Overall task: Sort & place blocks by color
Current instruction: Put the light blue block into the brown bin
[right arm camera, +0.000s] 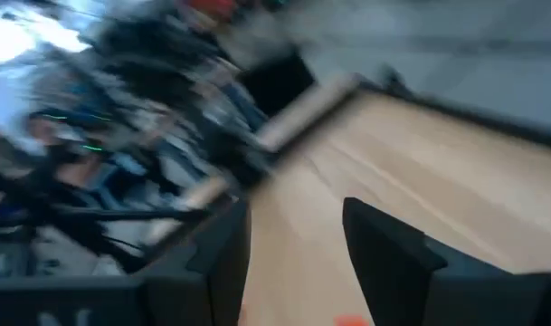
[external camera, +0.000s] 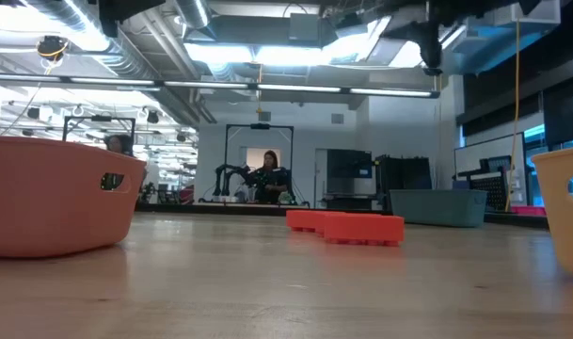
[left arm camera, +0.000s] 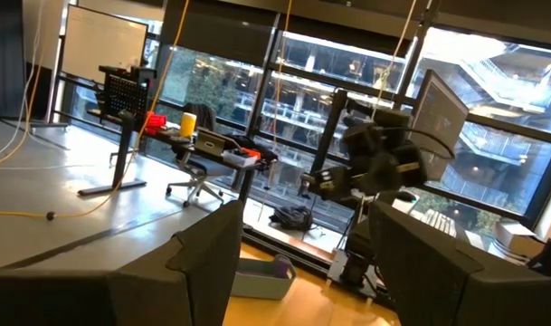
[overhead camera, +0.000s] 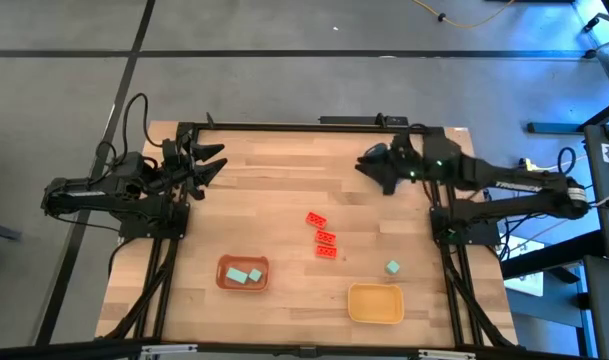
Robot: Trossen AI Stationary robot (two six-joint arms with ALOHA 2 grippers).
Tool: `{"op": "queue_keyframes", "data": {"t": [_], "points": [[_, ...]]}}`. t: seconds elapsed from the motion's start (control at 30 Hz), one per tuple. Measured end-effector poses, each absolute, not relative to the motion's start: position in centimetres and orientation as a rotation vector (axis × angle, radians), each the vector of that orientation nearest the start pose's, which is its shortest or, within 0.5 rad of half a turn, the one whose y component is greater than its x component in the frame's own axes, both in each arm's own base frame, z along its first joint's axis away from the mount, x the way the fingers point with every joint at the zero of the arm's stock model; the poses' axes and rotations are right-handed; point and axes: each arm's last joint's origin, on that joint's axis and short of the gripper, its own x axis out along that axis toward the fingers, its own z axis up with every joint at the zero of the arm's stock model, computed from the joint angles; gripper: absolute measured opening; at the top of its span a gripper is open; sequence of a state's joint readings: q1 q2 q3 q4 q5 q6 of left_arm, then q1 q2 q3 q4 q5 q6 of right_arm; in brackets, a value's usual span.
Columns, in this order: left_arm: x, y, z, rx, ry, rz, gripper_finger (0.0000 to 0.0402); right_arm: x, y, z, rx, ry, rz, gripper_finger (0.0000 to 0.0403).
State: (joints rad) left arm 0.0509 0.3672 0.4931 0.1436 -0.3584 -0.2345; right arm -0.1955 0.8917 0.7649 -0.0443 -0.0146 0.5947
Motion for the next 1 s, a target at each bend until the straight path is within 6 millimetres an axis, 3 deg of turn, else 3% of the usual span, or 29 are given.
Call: {"op": "queue_keyframes", "data": {"t": [0.17, 0.33, 0.5, 0.67, 0.77, 1.0], "points": [[10.0, 1.5, 31.4, -0.289, -0.317, 0.354, 0.0231, 20.1, -2.1, 31.4, 0.421, -0.025, -0.089, 0.0180], [10.0, 1.5, 31.4, -0.295, -0.318, 0.354, 0.0231, 20.2, -1.8, 31.6, 0.361, -0.046, -0.073, 0.0180], [10.0, 1.5, 31.4, -0.295, -0.317, 0.354, 0.0231, 20.2, -1.8, 31.9, 0.367, -0.068, -0.069, 0.0180], [10.0, 1.5, 31.4, -0.296, -0.319, 0.362, 0.0231, 20.2, -1.8, 32.0, 0.527, -0.049, -0.066, 0.0177], [10.0, 1.5, 31.4, -0.296, -0.318, 0.362, 0.0231, 20.5, -1.1, 32.2, 0.657, 0.098, -0.049, 0.0176], [10.0, 1.5, 31.4, -0.296, -0.319, 0.364, 0.0231, 20.9, 3.5, 30.1, 0.868, 0.818, -0.099, 0.0175]]}}
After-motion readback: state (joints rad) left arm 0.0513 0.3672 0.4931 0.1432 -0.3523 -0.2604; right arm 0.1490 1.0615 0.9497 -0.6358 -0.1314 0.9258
